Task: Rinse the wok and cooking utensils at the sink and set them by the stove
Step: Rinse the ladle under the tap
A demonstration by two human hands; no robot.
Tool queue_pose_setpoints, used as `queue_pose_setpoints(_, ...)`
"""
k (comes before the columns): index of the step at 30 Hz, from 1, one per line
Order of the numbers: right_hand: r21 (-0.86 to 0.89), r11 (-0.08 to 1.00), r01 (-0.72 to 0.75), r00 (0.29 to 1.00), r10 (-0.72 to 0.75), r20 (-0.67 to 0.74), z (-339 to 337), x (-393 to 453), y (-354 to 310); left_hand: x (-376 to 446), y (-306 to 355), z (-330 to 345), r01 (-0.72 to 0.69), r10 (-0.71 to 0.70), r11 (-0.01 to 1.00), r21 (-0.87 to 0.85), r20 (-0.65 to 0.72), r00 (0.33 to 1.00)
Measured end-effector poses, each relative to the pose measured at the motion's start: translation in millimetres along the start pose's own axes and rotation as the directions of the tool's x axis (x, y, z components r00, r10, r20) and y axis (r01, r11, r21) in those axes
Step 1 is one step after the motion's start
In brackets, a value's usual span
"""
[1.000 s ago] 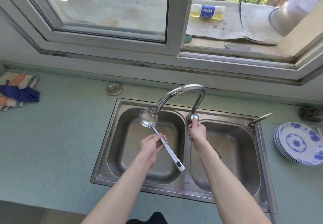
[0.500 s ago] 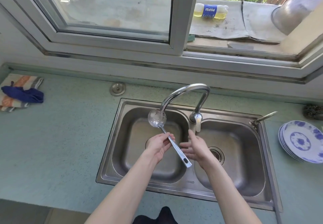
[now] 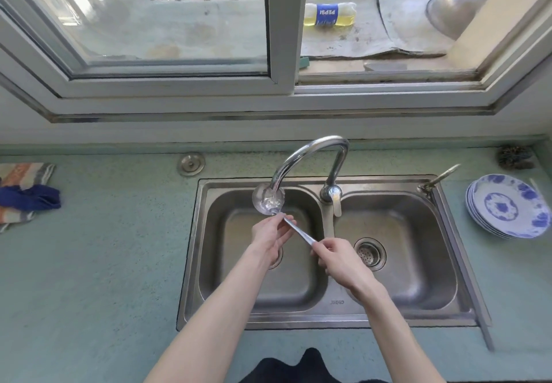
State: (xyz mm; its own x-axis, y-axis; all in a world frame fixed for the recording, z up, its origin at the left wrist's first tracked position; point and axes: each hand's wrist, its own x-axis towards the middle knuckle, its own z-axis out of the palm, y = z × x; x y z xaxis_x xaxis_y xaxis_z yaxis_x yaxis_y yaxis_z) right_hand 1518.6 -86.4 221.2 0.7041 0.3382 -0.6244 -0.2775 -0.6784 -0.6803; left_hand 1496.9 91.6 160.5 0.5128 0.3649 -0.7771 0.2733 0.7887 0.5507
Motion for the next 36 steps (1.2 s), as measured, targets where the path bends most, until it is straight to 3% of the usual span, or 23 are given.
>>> queue_pose_setpoints(5, -0.124, 0.992, 0.029, 0.999, -0.034, -0.041, -13, -13, 2, 26, 21, -15, -0.098, 0.122, 0.968, 0.229, -0.092, 0.988)
queue_pose_setpoints(8, -0.162, 0.986, 0.045, 0.998, -0.053, -0.042, -19, -18, 1, 50, 30, -26, -0.21, 0.298, 0.809, 0.549, -0.075, 0.952)
queue_pose_setpoints(10, -0.17, 0.984, 0.05, 0.997, -0.059, -0.052, -17, -19, 0, 51, 33, -25, -0.269, 0.363, 0.736, 0.621, -0.027, 0.932)
queue_pose_setpoints(15, -0.173, 0.981, 0.093, 0.99, -0.11, -0.091, -11, -16, 1, 33, 29, -18, -0.336, 0.417, 0.762, 0.554, -0.022, 0.909)
queue_pose_setpoints(22, -0.084, 0.99, 0.11, 0.992, -0.114, -0.046, -13, -11, 9, 30, 17, -18, -0.239, 0.271, 0.939, 0.247, -0.105, 0.957)
queue_pose_setpoints(25, 0.0, 0.993, 0.115, 0.993, -0.115, -0.026, -12, -9, 12, 29, 22, -22, -0.295, 0.366, 0.864, 0.407, -0.106, 0.925)
queue_pose_setpoints(27, 0.014, 0.992, 0.128, 0.991, -0.127, -0.032, -12, -7, 12, 28, 24, -22, -0.319, 0.388, 0.851, 0.417, -0.092, 0.917)
queue_pose_setpoints(32, -0.011, 0.991, 0.136, 0.99, -0.136, -0.042, -10, -8, 8, 23, 22, -13, -0.217, 0.231, 0.969, 0.114, -0.128, 0.964)
queue_pose_setpoints(36, -0.018, 0.991, 0.133, 0.991, -0.133, 0.005, -2, -17, 4, 11, 18, -5, -0.069, 0.061, 0.989, -0.128, -0.063, 0.996)
